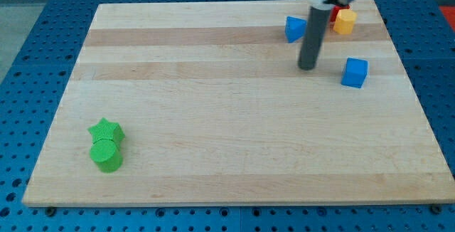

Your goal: Slide the blue triangle to the blue cube

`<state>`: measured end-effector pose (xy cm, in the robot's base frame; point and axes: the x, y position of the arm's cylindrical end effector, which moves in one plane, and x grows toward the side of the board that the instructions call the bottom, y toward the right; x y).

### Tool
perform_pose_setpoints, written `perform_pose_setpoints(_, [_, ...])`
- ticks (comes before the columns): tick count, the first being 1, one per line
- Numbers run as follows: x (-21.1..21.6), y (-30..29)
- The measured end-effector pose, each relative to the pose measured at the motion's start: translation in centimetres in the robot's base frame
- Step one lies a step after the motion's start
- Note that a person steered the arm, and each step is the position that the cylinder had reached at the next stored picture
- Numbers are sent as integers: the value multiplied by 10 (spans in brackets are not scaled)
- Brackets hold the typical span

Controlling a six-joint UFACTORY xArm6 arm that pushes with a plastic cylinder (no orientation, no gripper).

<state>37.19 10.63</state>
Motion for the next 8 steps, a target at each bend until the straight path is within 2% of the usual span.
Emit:
perform_pose_setpoints(1, [-26,-43])
perform_pose_setpoints(3, [-114,-51])
perform_pose_setpoints(5, [-121,-15])
perform_pose_setpoints(8, [-80,-6])
